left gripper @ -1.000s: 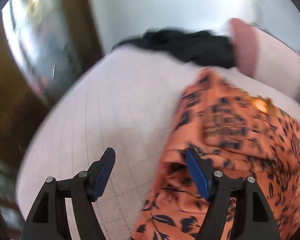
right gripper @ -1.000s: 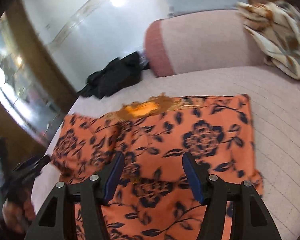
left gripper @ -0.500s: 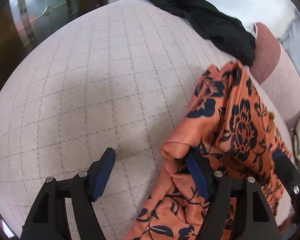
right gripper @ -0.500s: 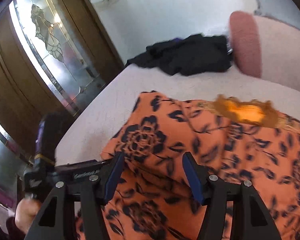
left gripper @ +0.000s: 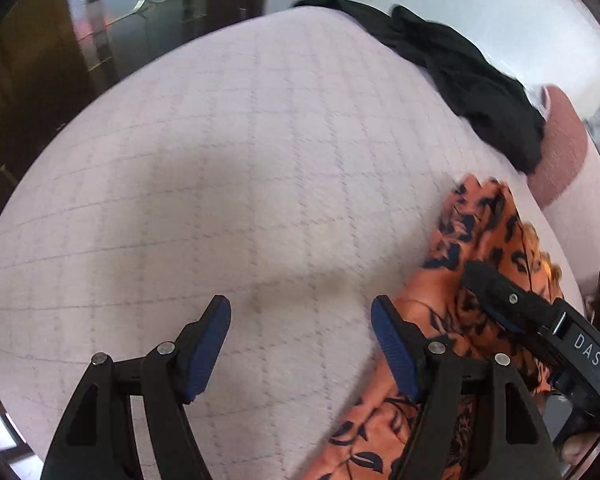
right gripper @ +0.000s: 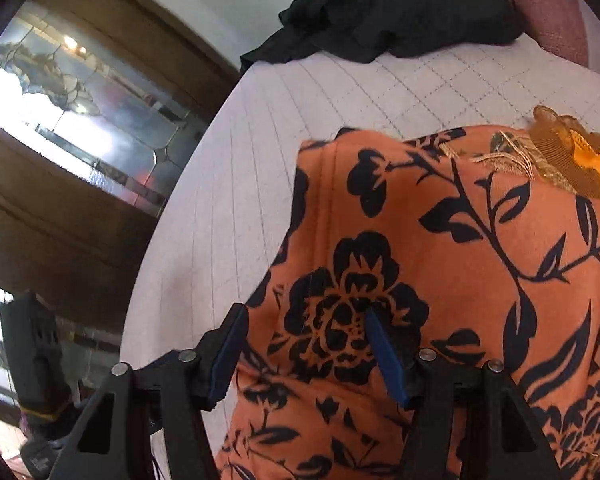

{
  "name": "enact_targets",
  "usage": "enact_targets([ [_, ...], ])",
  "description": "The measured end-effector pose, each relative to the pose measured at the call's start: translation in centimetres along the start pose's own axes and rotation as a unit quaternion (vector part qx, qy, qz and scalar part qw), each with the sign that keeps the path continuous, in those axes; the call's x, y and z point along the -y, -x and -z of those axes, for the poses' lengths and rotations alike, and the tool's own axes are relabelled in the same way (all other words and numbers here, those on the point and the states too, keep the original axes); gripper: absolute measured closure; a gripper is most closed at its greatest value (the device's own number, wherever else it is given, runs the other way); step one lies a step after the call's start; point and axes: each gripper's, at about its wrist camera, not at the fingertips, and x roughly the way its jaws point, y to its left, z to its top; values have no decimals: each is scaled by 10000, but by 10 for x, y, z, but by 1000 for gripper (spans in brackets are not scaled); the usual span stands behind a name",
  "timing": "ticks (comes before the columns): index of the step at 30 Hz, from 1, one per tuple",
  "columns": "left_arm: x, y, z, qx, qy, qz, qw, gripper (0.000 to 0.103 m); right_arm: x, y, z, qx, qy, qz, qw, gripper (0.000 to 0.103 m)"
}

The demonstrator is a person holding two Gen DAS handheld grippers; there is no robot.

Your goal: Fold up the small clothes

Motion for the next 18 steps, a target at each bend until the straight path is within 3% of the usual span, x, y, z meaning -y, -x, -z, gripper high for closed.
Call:
enact_targets([
  [2,-6,1,0,26,137,14,9999,30,-4,-5,-6,-109,-8,139,9998,44],
  [4,-7,1,0,16,170,48,9998,30,-17,-10,-7,-223,430,751,9960,63],
  [5,-7,3,2,4,150,81,9999,30,-21,-11,-6,-240,602,859,9942,65],
  [6,-5,2,2,-17,108,119,9999,30,-25,-10,-5,-225,727,929,9928,68],
  [8,-2,2,3,-38,30,155,9999,30,-27,-5,-2,-203,828,1079,9905,84],
  [10,3,0,4,-41,-18,190,9998,30,-24,10,1,-8,765,1077,9912,90],
  [18,24,-8,9,66,-324,-104,9994,30,38,127,8,1430,184,1360,9802,92],
])
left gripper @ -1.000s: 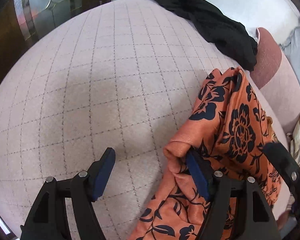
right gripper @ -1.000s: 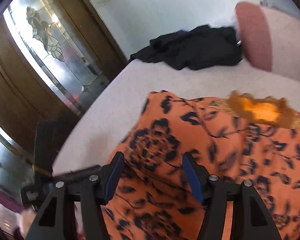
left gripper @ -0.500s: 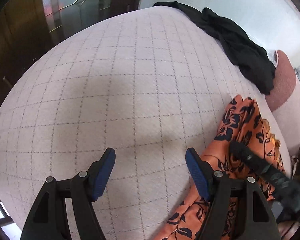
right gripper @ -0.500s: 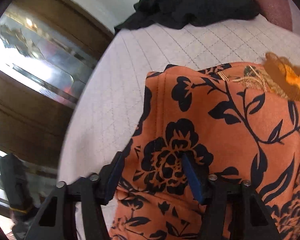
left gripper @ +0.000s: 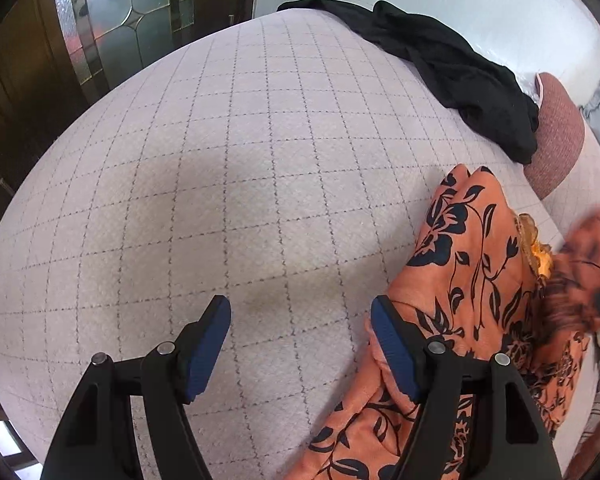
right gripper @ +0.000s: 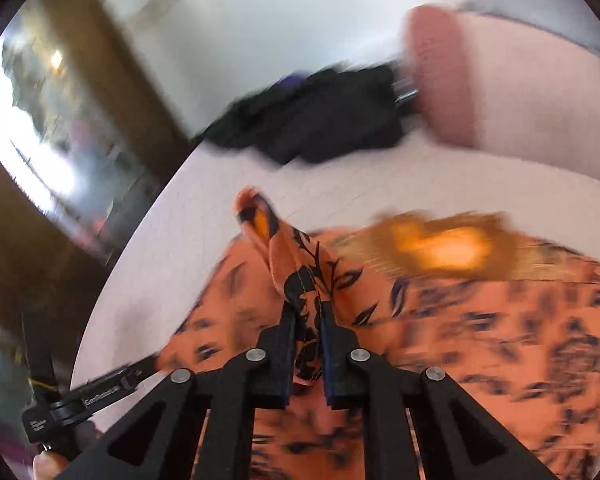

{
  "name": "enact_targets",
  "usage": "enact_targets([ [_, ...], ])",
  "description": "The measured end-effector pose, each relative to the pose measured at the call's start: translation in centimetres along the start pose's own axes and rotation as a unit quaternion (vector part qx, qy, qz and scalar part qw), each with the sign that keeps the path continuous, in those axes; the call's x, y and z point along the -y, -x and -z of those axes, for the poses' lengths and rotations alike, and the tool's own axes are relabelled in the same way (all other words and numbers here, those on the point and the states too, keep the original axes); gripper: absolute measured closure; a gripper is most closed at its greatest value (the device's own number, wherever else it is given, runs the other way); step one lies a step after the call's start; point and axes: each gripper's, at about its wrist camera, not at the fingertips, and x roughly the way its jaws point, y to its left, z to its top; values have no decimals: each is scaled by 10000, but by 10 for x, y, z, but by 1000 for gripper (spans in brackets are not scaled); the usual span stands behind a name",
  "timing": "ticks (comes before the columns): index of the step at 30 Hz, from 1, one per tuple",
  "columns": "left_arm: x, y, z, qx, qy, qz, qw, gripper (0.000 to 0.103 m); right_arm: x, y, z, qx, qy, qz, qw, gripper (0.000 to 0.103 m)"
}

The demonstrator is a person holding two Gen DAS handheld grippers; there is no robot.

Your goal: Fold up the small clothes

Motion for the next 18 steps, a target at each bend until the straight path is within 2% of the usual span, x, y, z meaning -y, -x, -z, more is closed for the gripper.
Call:
enact_targets([
  [3,11,0,0,86,-144,-141,9998,30,65,38,-2,342,-583,334,9972,92],
  [5,18,1,2,196,-268,-202,9992,30,104,54,1,418,-898,524,9937,94],
  [10,48,2,9,322,-709,64,9969,30,196,76,27,464,-1865,691,9789,97],
  [12,61,1,14,406,-946,-67,9947,30,217,79,39,487,-2087,680,9744,97],
  [13,66,2,16,479,-1058,-178,9931,30,226,80,45,481,-2168,690,9726,102],
  [16,74,4,18,659,-1235,-337,9896,30,245,90,55,585,-2180,985,9692,103],
  [18,75,4,18,650,-1238,-314,9897,30,253,92,63,491,-2329,801,9680,103],
])
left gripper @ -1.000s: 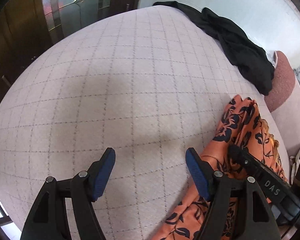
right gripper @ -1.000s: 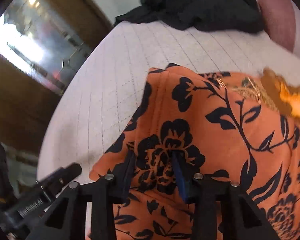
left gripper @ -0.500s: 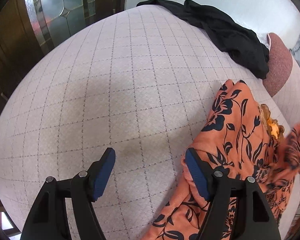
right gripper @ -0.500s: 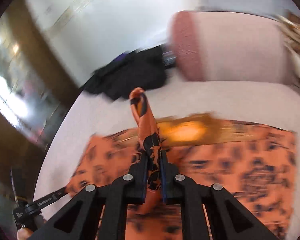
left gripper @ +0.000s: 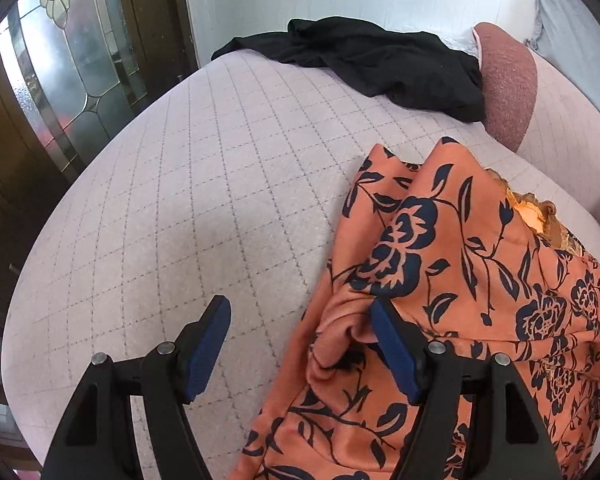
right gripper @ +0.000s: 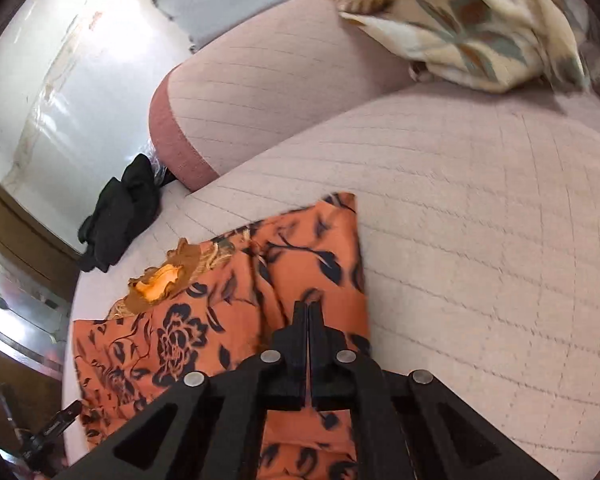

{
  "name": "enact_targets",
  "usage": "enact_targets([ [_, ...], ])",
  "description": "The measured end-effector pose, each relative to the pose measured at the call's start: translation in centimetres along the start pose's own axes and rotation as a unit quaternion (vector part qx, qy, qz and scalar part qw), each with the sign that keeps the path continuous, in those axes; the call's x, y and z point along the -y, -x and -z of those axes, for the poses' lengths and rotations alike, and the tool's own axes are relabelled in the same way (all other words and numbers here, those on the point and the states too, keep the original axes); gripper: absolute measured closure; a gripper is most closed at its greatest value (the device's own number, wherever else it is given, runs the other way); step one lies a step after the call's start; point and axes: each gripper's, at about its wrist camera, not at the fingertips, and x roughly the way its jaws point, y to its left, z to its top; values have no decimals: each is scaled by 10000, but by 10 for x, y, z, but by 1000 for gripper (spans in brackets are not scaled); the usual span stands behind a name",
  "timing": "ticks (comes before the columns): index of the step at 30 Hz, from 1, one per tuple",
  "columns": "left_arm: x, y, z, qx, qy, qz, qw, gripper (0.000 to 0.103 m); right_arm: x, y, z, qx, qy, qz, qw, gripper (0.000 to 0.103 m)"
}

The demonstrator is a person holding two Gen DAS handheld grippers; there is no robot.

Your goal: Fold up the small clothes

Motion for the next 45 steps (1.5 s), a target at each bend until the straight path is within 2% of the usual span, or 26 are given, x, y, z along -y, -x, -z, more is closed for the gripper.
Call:
enact_targets([
  [2,-2,-1,1,-45,17,-3,10000,30,9,0,0,-199,-159,-277,9993,98],
  [4,-2,-4,0,-87,17,2,10000,30,9,3,-3,-118,-348,-615,9974,98],
  [7,-4,-3,4,-163,34,39,9999,30,-5,-3,-11,-48,-269,-826,9962,95],
  [9,-4,-7,4,-226,67,81,9997,30,-17,-21,-17,-300,-217,-855,9956,68],
  [10,-5,-8,4,-248,82,101,9996,30,-22,-28,-18,-383,-241,-860,9953,37],
  [11,-5,-9,3,-264,84,118,9995,30,-27,-35,-18,-374,-277,-846,9953,29],
  [13,-4,-10,2,-268,43,110,9996,30,-33,-47,-19,-361,-196,-657,9970,29],
  [15,-3,-10,2,-273,20,99,9996,30,-41,-62,-16,-521,-69,-614,9967,38],
  [16,-3,-10,2,-281,32,114,9995,30,-45,-70,-15,-603,82,-495,9969,56],
  [17,-3,-10,2,-285,46,128,9995,30,-53,-74,-12,-680,338,-320,9966,84],
  [18,-4,-9,1,-286,67,146,9995,30,-61,-77,-8,-840,614,-170,9944,92],
  [19,-5,-8,1,-274,102,175,9994,30,-69,-75,-6,-821,812,-46,9933,94],
  [21,-8,-5,0,-229,144,208,9994,30,-83,-57,-3,-536,1160,115,9917,96],
  [22,-8,-3,0,-190,147,233,9994,30,-87,-38,-4,-225,1196,33,9926,96],
  [25,-6,0,1,-147,122,351,9992,30,-82,8,-7,395,1091,-43,9932,97],
  [26,-4,-1,1,-155,88,382,9991,30,-76,15,-7,479,1028,10,9935,97],
  [28,2,-2,3,-188,-48,311,9993,30,-58,22,-4,636,934,512,9923,97],
  [29,6,-4,5,-226,-143,272,9993,30,-48,20,-3,596,851,623,9926,97],
  [31,13,-9,7,-319,-274,268,9988,30,-21,-4,-1,-85,453,313,9984,93],
  [33,19,-14,10,-409,-376,268,9981,30,-4,-31,8,-703,154,151,9973,92],
  [38,19,-16,11,-467,-348,279,9979,30,-5,-20,3,-487,114,276,9984,90],
  [41,19,-16,12,-480,-348,269,9979,30,-15,5,-3,98,206,621,9978,88],
  [43,19,-16,11,-479,-361,261,9979,30,-31,13,-1,340,434,512,9972,88],
  [45,18,-15,11,-509,-328,299,9977,30,-47,8,7,177,679,263,9972,88],
])
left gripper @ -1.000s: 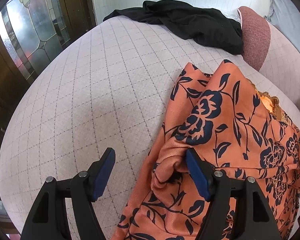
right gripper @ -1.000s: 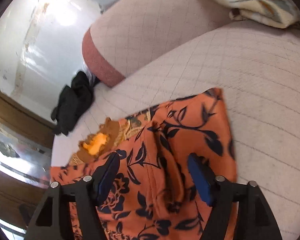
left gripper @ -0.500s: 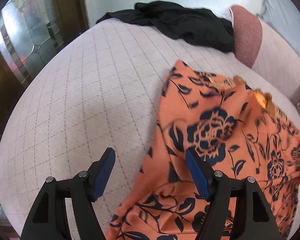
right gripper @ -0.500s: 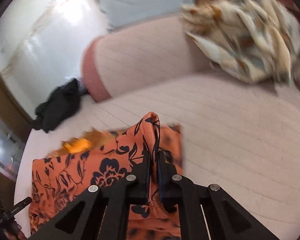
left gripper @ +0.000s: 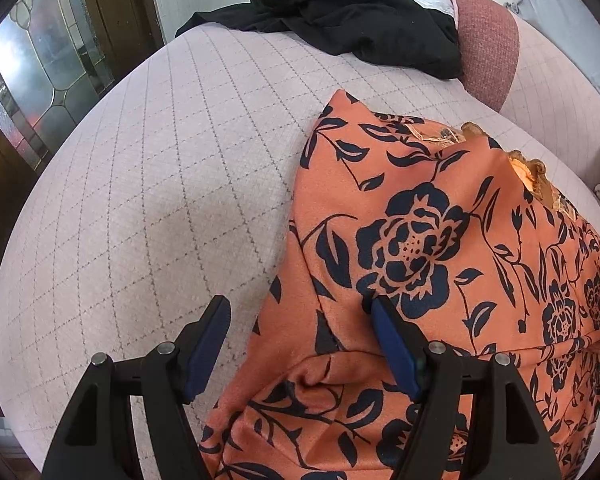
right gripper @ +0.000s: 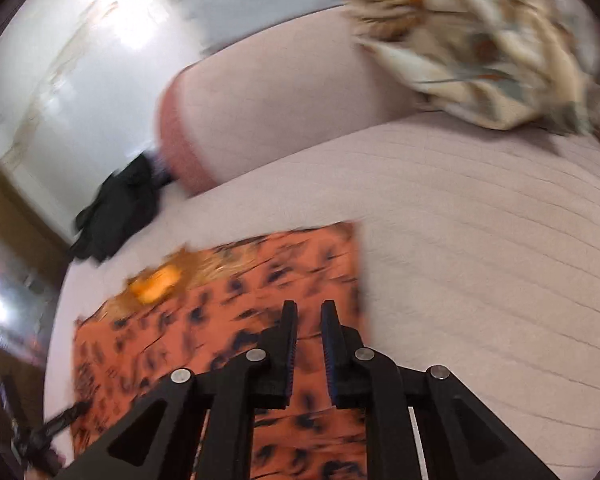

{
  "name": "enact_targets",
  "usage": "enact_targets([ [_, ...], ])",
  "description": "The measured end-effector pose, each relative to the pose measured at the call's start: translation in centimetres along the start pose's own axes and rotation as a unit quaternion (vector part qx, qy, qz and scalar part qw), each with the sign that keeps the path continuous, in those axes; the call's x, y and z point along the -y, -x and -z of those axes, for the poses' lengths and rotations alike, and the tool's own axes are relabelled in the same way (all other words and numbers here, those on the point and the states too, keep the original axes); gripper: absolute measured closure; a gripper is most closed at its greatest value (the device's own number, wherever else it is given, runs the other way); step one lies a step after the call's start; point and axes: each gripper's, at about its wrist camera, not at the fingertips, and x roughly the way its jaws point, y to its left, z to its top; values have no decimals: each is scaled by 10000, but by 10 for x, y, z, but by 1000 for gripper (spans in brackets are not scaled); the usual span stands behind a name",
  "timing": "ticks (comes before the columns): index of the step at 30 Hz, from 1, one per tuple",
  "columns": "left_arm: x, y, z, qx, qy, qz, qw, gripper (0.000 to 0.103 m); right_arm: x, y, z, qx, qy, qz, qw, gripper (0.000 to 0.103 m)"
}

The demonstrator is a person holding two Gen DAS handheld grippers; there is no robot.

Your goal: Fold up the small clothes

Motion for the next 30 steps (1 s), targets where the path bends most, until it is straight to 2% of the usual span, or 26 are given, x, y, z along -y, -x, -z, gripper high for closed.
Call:
enact_targets([
  [2,-6,3,0,-8,115,47,9999,30,-17,-23,9,-561,195,-111,9982,88],
  [4,-17,12,-1,111,270,53,9996,30,-24,-60,24,-1474,276,333,9881,88],
  [6,-32,20,-4,255,488,7,9985,30,-44,-54,24,-1135,520,620,9902,88],
  [7,-40,23,-5,286,615,-15,9977,30,-60,-50,23,-1118,724,588,9893,88],
  [10,-59,23,-6,206,924,-67,9955,30,-113,-39,23,-949,1114,-74,9892,88],
  [11,-63,21,-6,159,1004,-52,9948,30,-129,-37,23,-891,1245,-174,9881,88],
  [13,-72,20,-4,81,1149,34,9933,30,-175,-34,25,-769,1586,-644,9822,88],
  [15,-75,20,-4,57,1176,83,9930,30,-216,-37,27,-824,1740,-1083,9753,88],
  [17,-74,20,-4,25,1038,110,9945,30,-257,-45,28,-956,1788,-1487,9679,88],
  [19,-71,21,-4,1,860,103,9962,30,-294,-59,29,-1103,1975,-1617,9606,88],
  [20,-71,21,-5,8,825,108,9965,30,-301,-68,31,-1251,1988,-1673,9575,88],
  [22,-70,22,-5,31,811,143,9966,30,-316,-92,37,-1812,1719,-1882,9499,88],
  [23,-68,22,-7,38,820,156,9965,30,-323,-104,44,-2070,1655,-1732,9485,88],
  [24,-69,22,-7,47,839,173,9963,30,-326,-115,53,-2207,1725,-1385,9499,88],
  [27,-72,23,-6,23,822,238,9963,30,-330,-151,75,-2327,1925,-513,9519,90],
  [30,-75,25,-6,-3,771,235,9967,30,-322,-160,75,-1750,1880,-807,9631,90],
])
